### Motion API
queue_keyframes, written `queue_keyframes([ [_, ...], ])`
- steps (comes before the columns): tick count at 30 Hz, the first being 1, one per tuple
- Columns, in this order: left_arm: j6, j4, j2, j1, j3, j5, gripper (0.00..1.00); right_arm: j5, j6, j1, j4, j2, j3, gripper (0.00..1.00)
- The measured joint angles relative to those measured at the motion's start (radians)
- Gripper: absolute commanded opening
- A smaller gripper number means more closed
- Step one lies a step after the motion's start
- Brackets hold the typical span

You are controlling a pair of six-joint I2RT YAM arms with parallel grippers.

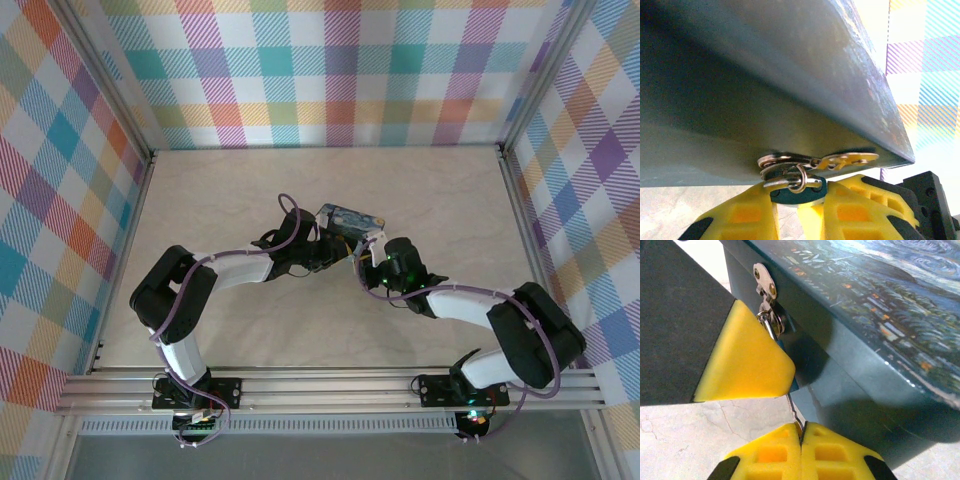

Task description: Unlock a padlock with a key

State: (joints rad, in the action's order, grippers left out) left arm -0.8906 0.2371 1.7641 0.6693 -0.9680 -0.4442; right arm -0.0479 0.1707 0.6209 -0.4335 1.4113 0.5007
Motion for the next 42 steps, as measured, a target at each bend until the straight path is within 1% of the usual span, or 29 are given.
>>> queue_keyframes([
  [13, -0.014, 0.001, 0.000, -0.003, 0.000, 0.009, 0.17, 0.006, -0.013, 0.002, -0.061, 0.034, 0.000, 0.00],
  [42, -0.052, 0.045, 0.000, -0.008, 0.000, 0.011, 0.17, 0.003, 0.077, -0.005, -0.098, 0.049, 0.020, 0.00],
])
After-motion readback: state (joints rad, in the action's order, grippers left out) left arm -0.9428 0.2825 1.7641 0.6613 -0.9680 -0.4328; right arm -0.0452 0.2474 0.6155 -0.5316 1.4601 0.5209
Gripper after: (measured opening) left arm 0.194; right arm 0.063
